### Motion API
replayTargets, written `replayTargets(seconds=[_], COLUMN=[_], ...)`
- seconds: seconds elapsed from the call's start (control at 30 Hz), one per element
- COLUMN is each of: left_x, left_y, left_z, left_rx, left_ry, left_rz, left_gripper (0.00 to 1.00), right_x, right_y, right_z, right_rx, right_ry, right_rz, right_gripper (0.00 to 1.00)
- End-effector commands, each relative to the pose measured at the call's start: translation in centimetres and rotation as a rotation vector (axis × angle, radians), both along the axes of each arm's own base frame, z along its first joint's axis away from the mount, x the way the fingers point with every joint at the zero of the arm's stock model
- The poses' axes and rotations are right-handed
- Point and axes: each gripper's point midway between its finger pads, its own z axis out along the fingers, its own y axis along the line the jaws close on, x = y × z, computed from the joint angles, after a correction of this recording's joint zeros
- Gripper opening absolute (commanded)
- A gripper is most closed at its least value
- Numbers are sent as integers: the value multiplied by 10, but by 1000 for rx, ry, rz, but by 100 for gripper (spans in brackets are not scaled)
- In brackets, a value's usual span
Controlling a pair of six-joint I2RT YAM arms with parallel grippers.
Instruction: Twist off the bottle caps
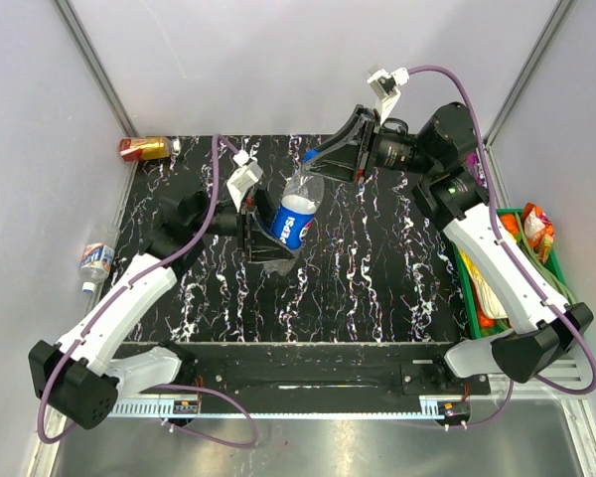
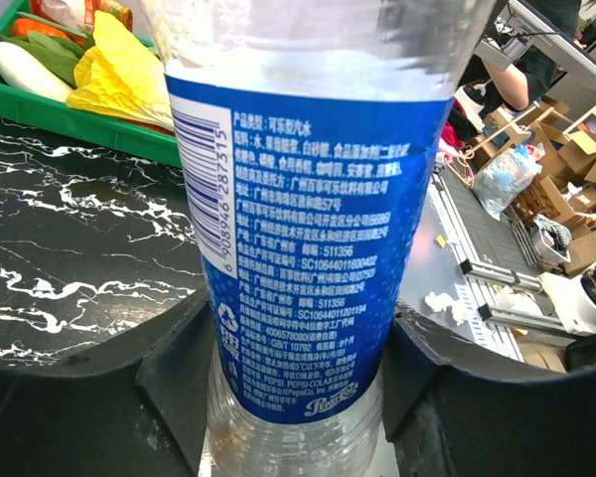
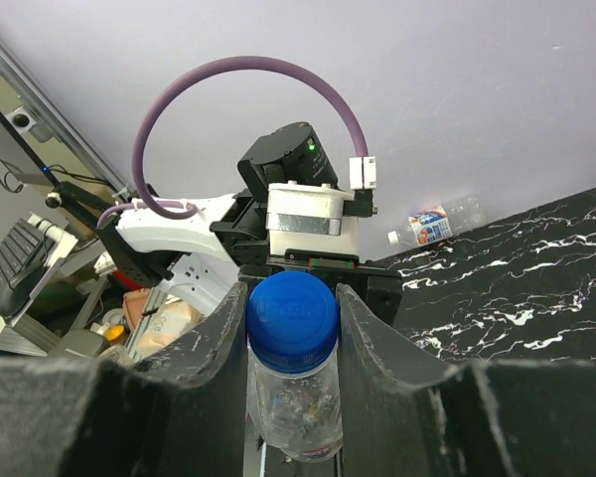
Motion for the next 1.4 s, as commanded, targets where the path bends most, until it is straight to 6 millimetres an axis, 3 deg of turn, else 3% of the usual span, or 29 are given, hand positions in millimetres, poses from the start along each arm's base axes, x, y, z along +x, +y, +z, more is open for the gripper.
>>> replayTargets(seconds=[0.0,0.07,0.1,0.17,0.3,0.43,0.6,0.83,1.07,1.2,1.37], left_x=[-1,1,2,6,14,25,43,69,94,102,109], left_y=[-2,-2,-3,-3,-3,0,10,31,67,86,104], left_z=[2,1,0,-2,-9,-22,-44,-80,-123,-132,-125], left_rx=[-20,-19,-17,-15,25,99,216,396,650,750,802], left_ry=[-42,-41,-37,-39,-43,-56,-50,-31,-30,-10,-67], left_rz=[-34,-26,-19,8,65,139,274,490,766,907,1066], left_gripper=[52,47,45,42,38,38,36,34,31,28,25], right_x=[-8,-6,-5,-2,1,8,30,68,93,105,119], right_y=[-1,-1,-1,-2,-5,-8,-13,-21,-23,-18,-7], right_z=[11,10,8,7,8,6,-4,-45,-88,-115,-135], right_rx=[28,26,25,23,28,20,-2,-89,-181,-257,-292], right_ry=[-28,-24,-24,-18,-18,-8,66,224,369,463,554], right_rz=[16,4,-3,-29,-78,-136,-270,-469,-569,-587,-583], right_gripper=[0,1,7,25,73,99,99,99,100,100,100])
